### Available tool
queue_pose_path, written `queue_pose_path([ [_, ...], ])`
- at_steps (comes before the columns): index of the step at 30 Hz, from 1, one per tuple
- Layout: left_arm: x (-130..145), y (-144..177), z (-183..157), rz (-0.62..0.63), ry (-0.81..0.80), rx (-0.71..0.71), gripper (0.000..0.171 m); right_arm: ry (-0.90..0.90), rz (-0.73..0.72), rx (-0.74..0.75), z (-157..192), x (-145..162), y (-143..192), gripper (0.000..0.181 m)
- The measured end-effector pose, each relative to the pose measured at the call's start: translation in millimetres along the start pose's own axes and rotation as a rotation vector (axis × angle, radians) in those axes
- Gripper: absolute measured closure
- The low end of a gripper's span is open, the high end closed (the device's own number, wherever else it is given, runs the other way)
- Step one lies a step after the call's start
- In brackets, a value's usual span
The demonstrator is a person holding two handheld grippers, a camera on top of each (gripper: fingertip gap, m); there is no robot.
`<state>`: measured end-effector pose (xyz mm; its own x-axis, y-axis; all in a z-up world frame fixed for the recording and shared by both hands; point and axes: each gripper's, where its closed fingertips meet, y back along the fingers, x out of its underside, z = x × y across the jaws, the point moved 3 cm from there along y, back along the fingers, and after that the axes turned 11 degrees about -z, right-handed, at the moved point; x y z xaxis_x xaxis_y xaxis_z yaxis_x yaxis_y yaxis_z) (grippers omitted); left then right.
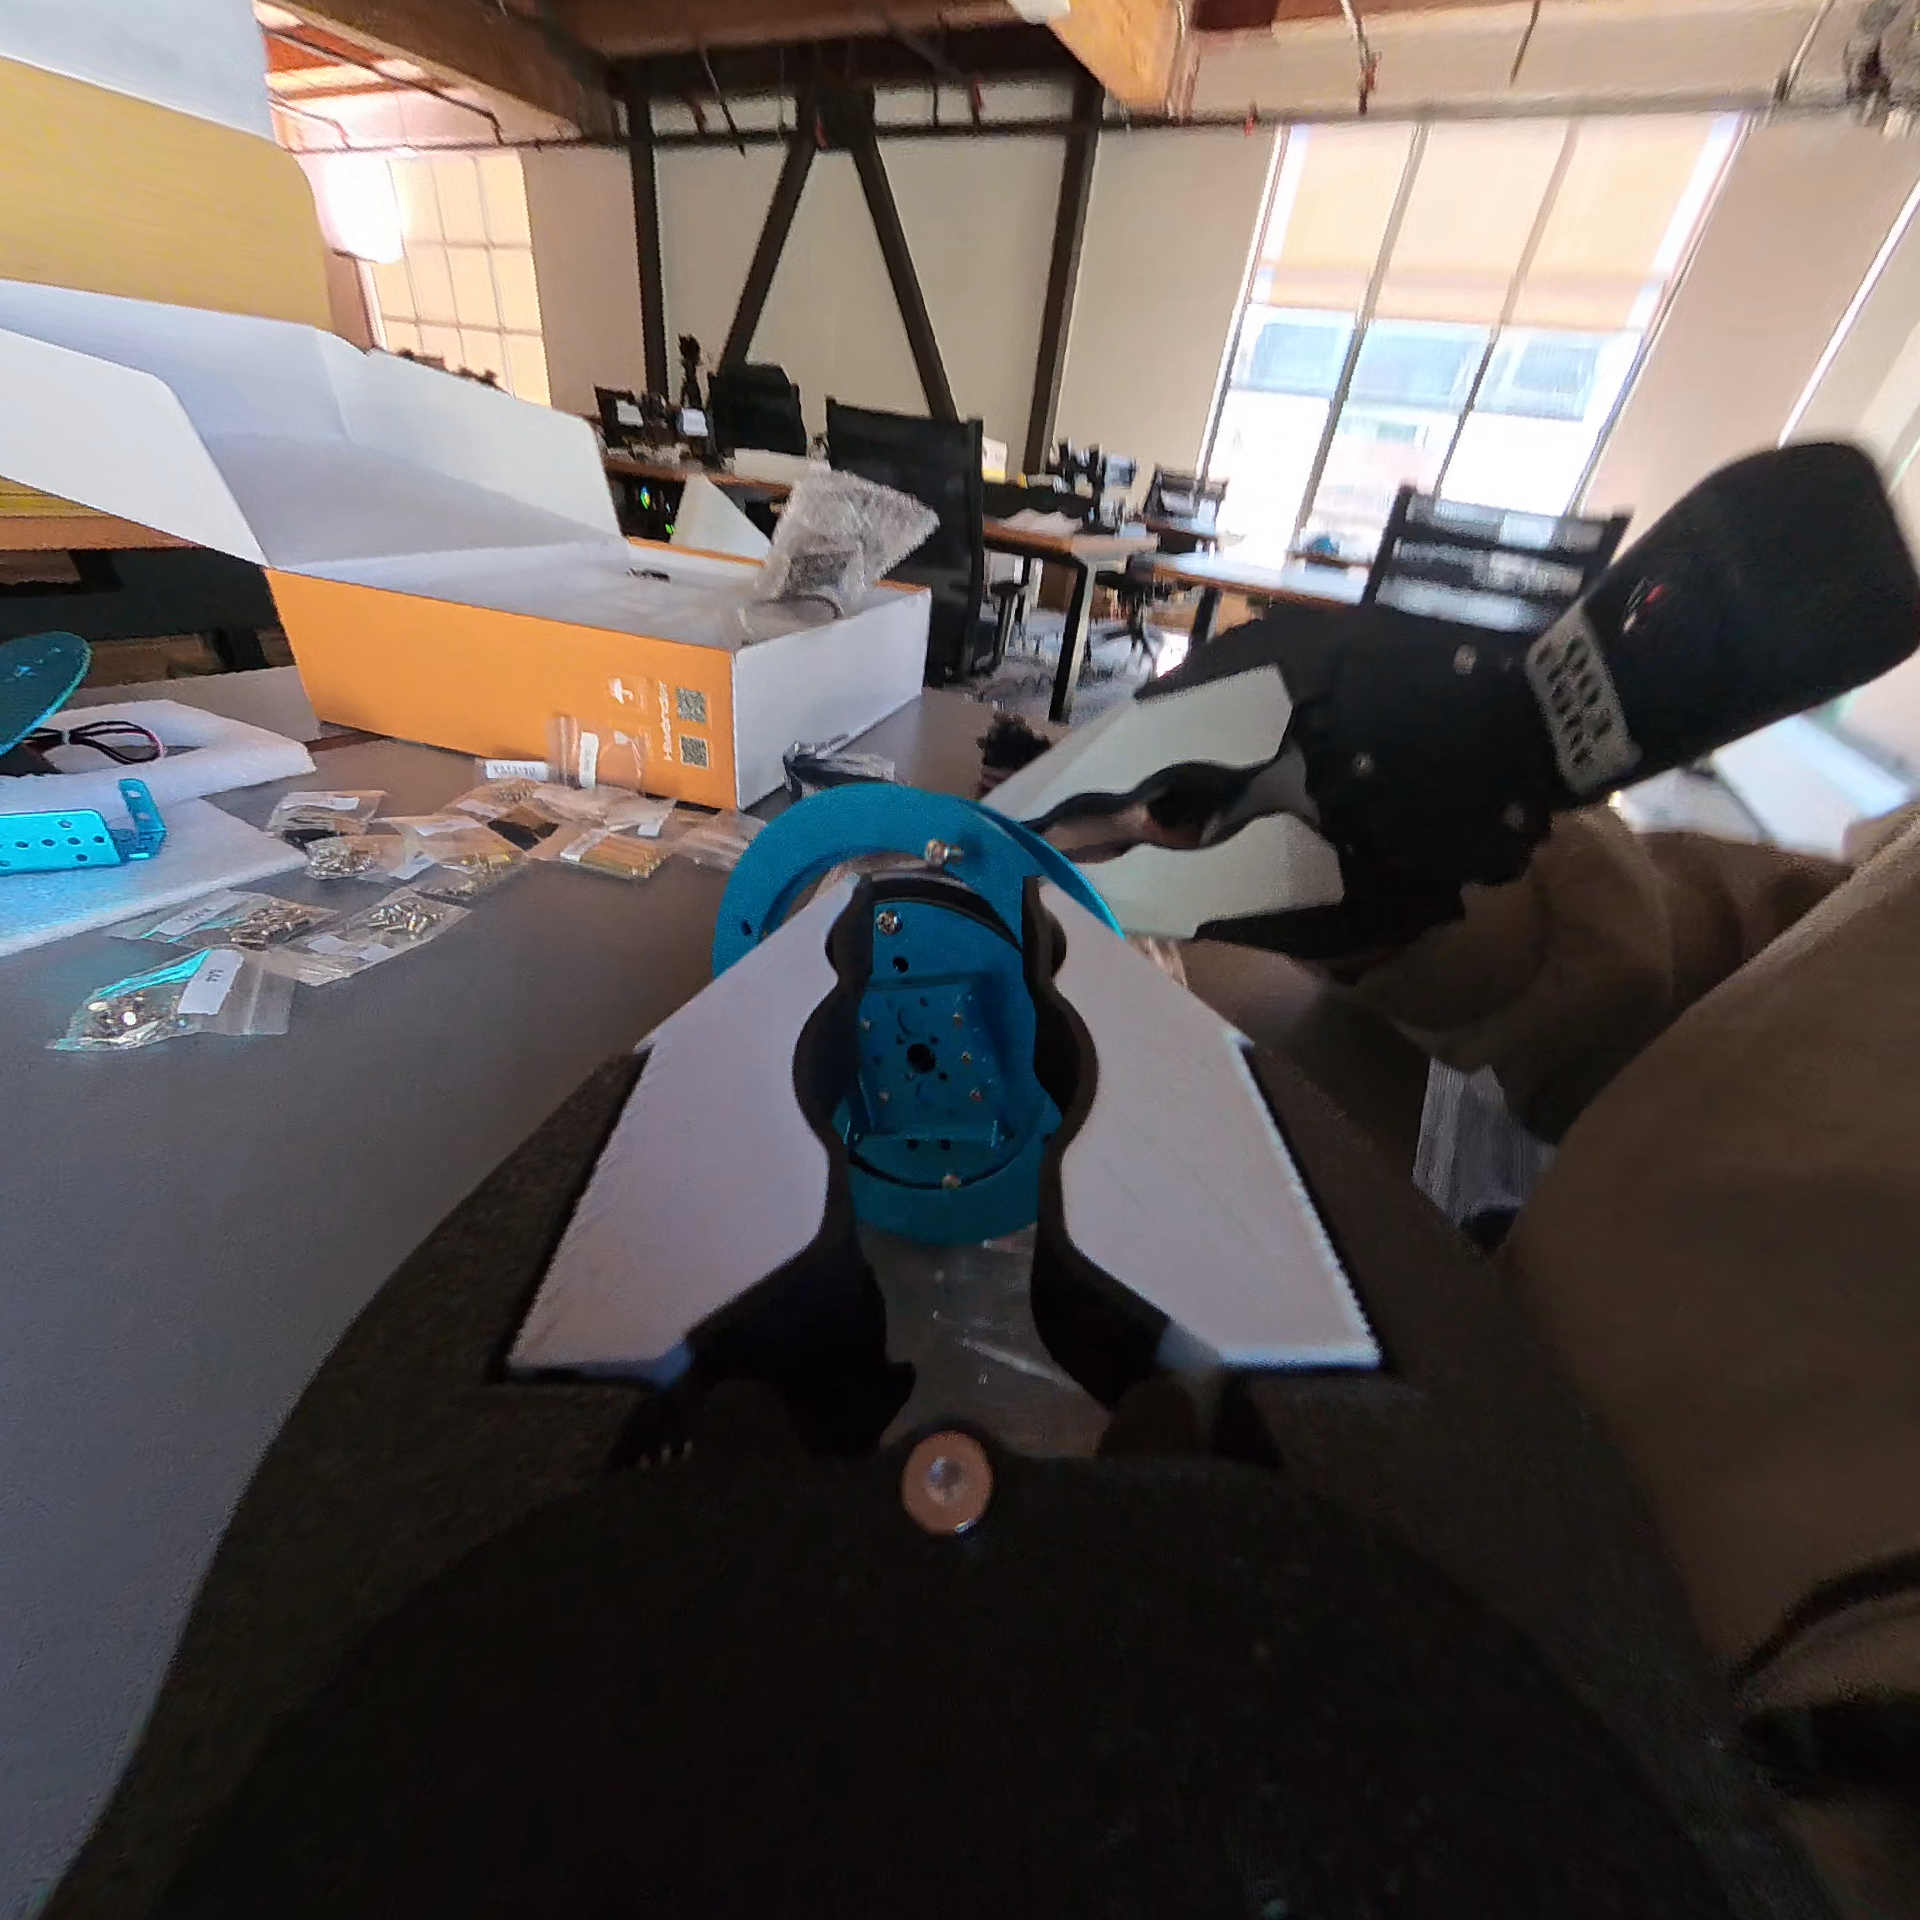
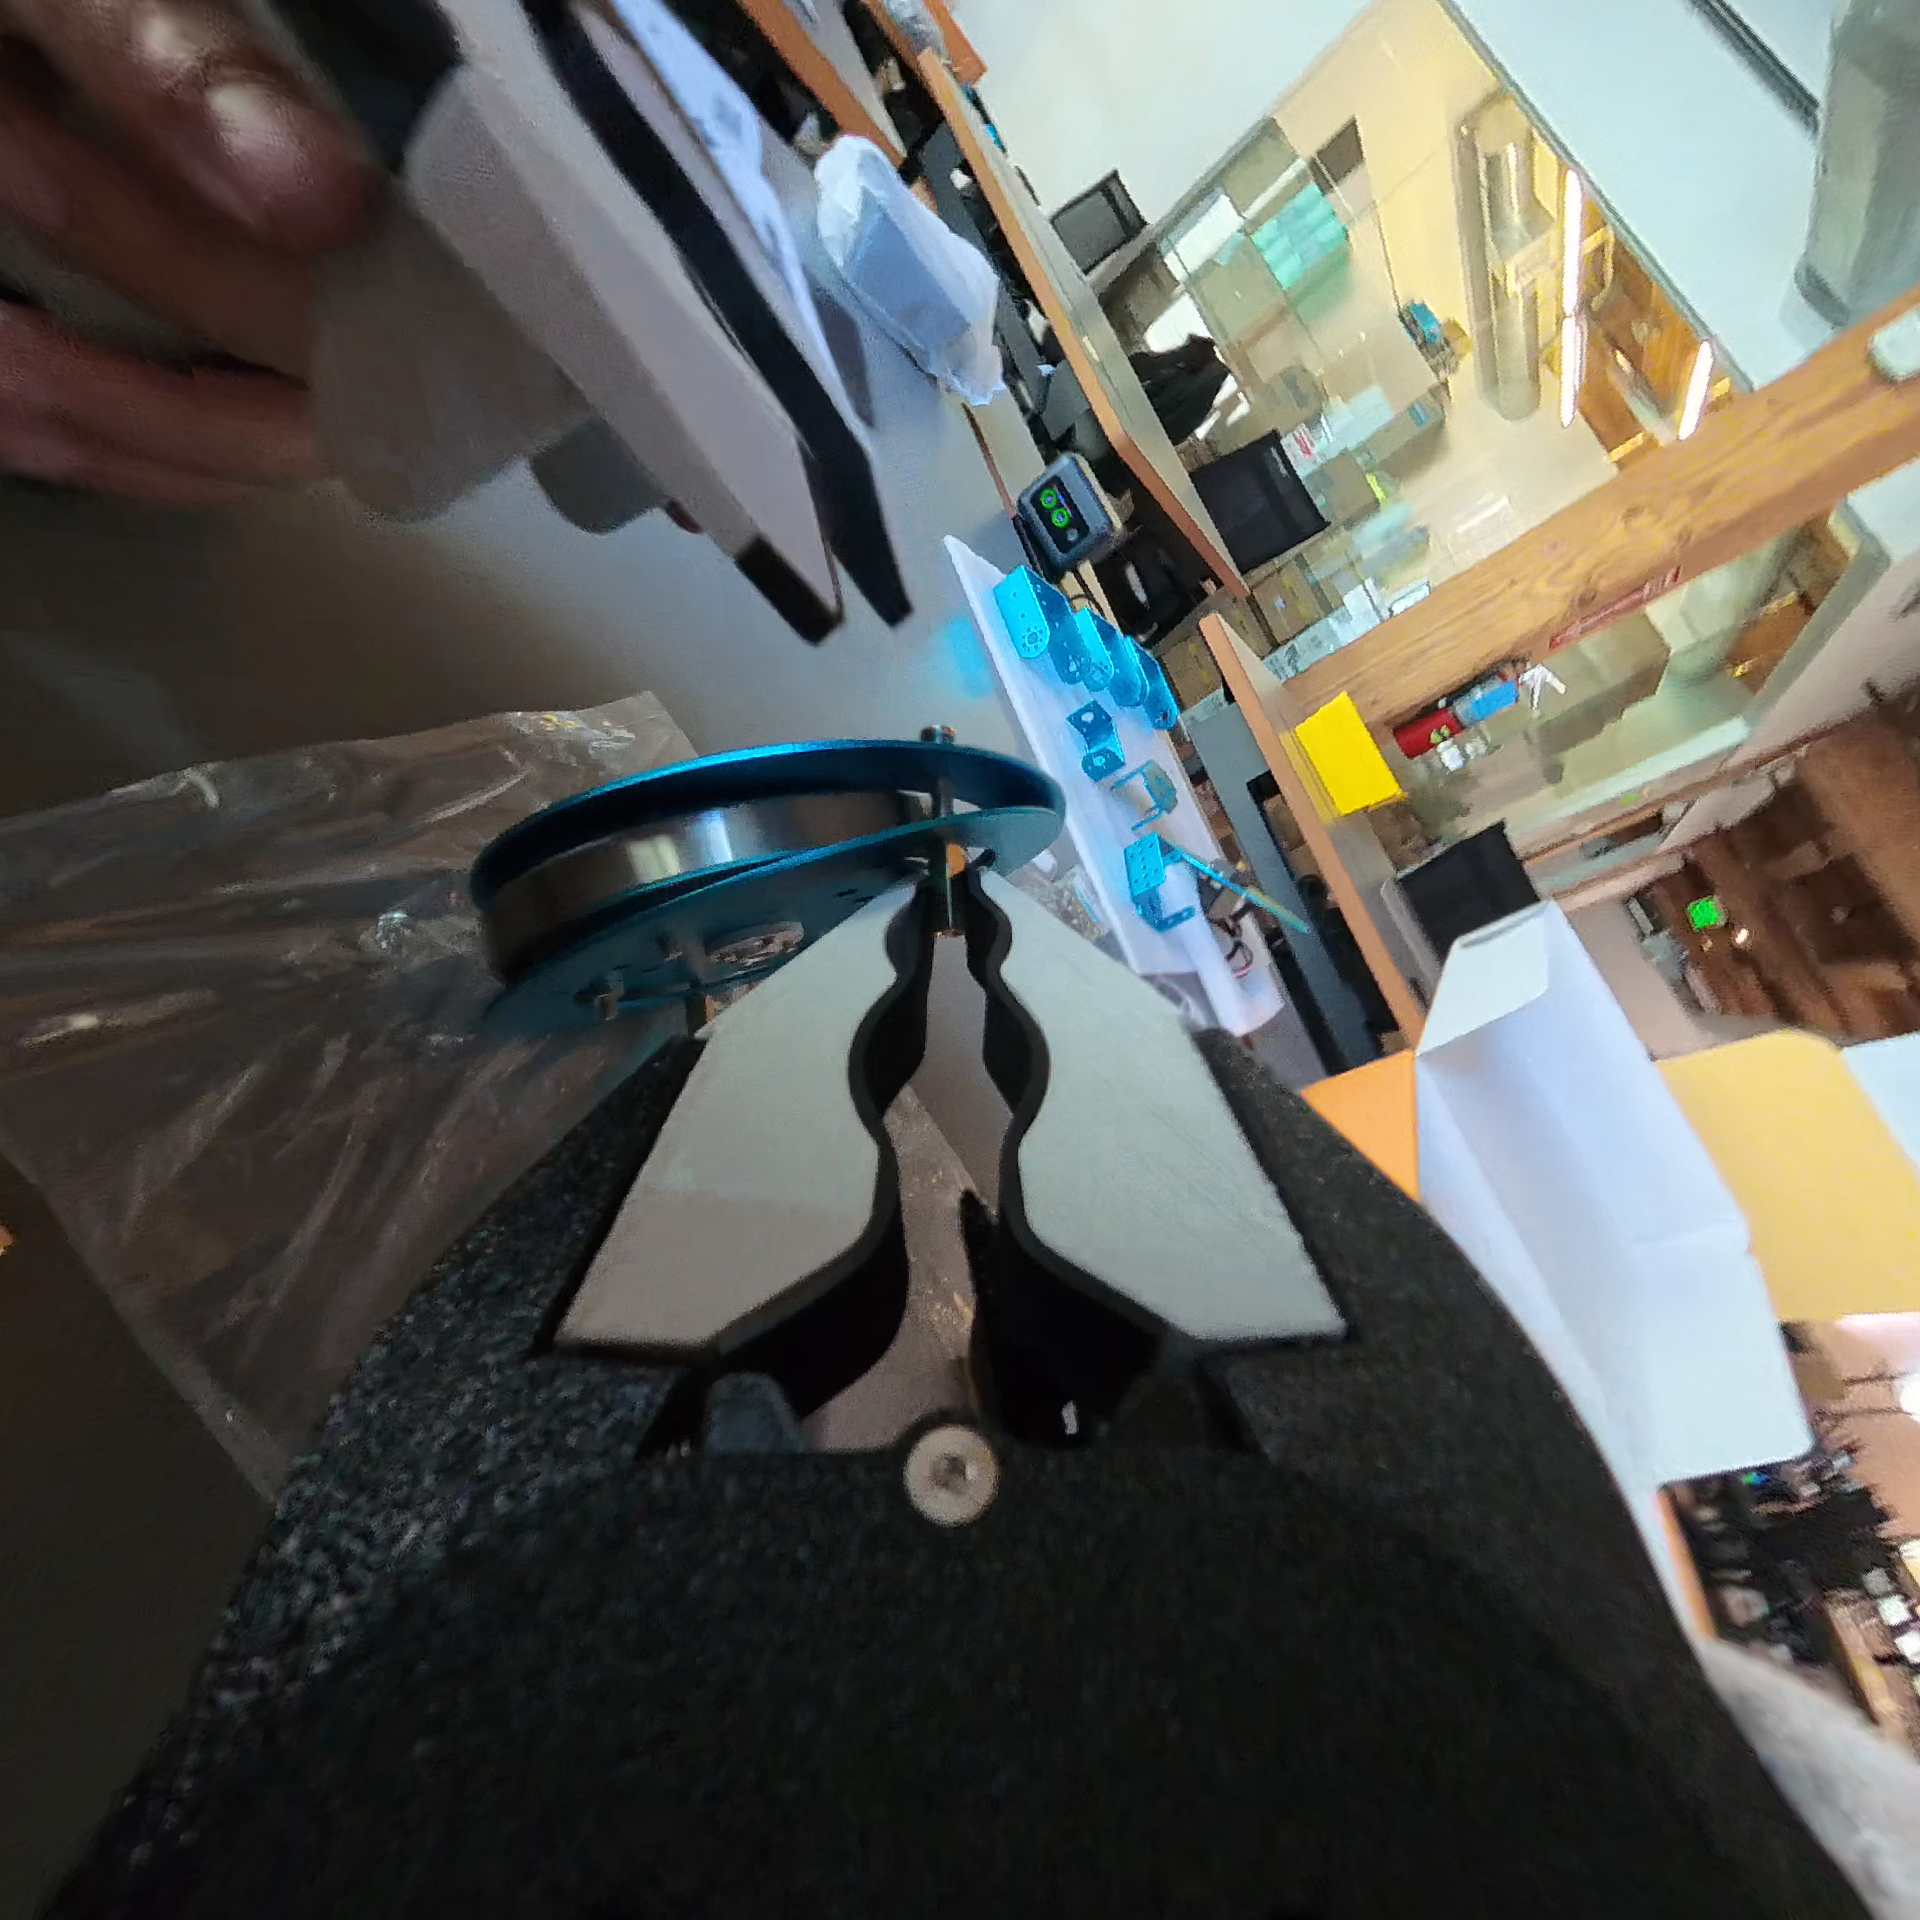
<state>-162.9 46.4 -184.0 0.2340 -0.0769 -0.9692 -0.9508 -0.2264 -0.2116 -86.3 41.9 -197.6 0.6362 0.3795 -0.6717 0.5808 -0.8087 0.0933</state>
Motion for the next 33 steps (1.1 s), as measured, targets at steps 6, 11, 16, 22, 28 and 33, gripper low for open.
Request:
queue_pose_path([
  [6,-20.8,1.2,14.2,-0.113,0.201,-0.154,0.144,0.016,0.051,0.112,-9.2,16.3,5.2,0.177],
  [11,0.0,10.1,6.5,-0.007,0.163,-0.217,0.144,0.037,0.086,0.144,-8.8,19.0,10.3,0.177],
  [16,6.6,12.2,-17.6,0.040,0.101,-0.183,0.144,-0.038,0.127,0.144,-3.0,13.5,15.1,0.177],
  [22,15.1,12.8,-32.0,0.108,-0.024,-0.162,0.144,-0.059,0.082,0.205,8.7,5.0,21.3,0.177],
  [28,17.8,21.3,-30.1,0.119,0.035,-0.159,0.144,-0.087,0.072,0.218,6.8,7.3,19.0,0.177],
  [33,19.2,25.0,-27.3,0.115,0.061,-0.154,0.144,-0.111,0.074,0.219,5.0,10.1,18.7,0.177],
])
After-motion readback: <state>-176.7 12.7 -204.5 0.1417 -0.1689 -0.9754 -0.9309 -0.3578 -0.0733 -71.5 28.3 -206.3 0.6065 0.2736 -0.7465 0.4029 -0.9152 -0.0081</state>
